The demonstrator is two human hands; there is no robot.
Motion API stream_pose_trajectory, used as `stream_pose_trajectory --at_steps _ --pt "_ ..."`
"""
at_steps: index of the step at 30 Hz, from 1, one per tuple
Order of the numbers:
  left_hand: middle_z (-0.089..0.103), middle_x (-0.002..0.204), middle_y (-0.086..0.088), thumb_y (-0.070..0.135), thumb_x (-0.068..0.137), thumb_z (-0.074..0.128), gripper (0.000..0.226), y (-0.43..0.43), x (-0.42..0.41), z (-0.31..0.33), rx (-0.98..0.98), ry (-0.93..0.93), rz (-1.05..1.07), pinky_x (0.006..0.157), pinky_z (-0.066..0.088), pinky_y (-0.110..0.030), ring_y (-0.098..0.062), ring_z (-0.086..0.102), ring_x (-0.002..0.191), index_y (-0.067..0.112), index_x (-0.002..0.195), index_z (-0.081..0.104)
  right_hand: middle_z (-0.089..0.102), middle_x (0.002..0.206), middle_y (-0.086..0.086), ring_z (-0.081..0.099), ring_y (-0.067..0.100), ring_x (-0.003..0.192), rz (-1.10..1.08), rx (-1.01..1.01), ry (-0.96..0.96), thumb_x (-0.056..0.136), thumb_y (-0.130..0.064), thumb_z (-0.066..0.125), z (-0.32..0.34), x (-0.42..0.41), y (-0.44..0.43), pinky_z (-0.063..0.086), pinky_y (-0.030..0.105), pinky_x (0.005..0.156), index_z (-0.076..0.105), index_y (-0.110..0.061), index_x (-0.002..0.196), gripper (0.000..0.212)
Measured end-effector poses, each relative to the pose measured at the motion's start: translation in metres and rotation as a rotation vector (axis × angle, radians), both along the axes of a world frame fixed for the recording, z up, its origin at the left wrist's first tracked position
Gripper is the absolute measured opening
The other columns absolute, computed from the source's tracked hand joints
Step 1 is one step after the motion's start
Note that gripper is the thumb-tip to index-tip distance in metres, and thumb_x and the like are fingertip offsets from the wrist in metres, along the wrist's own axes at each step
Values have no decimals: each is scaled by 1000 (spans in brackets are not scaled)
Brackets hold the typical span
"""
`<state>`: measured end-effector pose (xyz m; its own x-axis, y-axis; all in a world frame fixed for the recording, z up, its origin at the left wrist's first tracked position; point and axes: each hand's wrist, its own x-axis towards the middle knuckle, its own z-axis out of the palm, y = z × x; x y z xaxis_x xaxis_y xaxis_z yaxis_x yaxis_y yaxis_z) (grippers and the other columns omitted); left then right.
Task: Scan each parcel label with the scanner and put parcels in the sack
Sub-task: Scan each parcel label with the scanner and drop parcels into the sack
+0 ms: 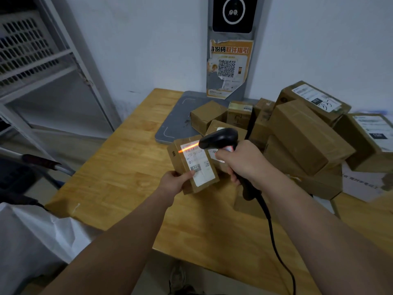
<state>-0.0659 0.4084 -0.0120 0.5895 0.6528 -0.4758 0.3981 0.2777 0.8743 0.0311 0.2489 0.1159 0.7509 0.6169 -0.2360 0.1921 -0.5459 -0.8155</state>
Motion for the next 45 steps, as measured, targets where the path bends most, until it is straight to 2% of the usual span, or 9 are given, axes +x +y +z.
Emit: stream_pose_trajectory --at_steps 3,8,16,24,29,32,35,40,45 --pt "66 120 -5 29 82 75 50 -2 -1 1 -10 -6 9 80 49 -27 -18 61 104 9 125 58 57 57 3 54 11 42 -8 -5 10 93 -35 59 0 0 -4 45 20 44 61 -12 81 26" --pt "67 117 -5 28 83 74 50 -8 -7 6 -23 -29 23 64 47 -18 -11 62 91 7 125 57 56 51 1 53 9 39 -17 51 45 92 -33 60 -7 -5 -9 45 20 44 60 -14 80 22" --pt "69 111 -1 33 84 72 45 -10 -51 19 -2 -75 44 74 50 -22 -13 64 100 10 120 60 57 58 6 53 13 42 -7 126 194 89 -29 64 -12 -42 5 44 22 43 61 -9 99 22" --pt "69 101 5 36 84 73 33 9 -197 19 72 -107 235 64 55 -19 -8 66 88 18 108 59 56 57 6 55 18 51 86 198 367 90 -26 65 -43 -153 49 48 28 51 60 -8 73 25" --pt "58 109 7 36 79 78 56 31 -314 3 259 51 385 64 52 -15 -7 60 93 16 119 44 63 67 4 61 19 61 72 167 408 85 -17 73 -100 -247 75 53 34 63 64 -12 84 10" --pt "59 118 3 52 62 83 75 44 -382 -15 317 185 401 76 60 -34 -14 63 103 20 119 48 61 69 0 60 16 67 71 95 313 80 -21 78 -142 -294 76 47 31 59 61 -17 78 17" --pt "51 123 -3 40 66 85 69 50 -436 -32 285 335 457 80 59 -47 -24 59 108 23 116 41 56 63 -2 56 12 62 40 113 232 74 -17 84 -180 -322 72 40 25 59 57 -14 71 27" --pt "48 122 -7 44 76 78 72 60 -483 -65 193 620 409 83 56 -45 -28 57 104 11 129 42 64 114 2 59 20 111 53 27 300 70 -21 87 -233 -353 85 48 36 93 53 -11 129 69" --pt "59 94 -5 47 85 68 61 67 -487 -85 -82 558 447 84 52 -39 -22 58 80 5 126 54 55 77 0 63 20 78 -61 -26 195 81 9 62 -237 -370 95 40 20 63 53 -7 105 30"
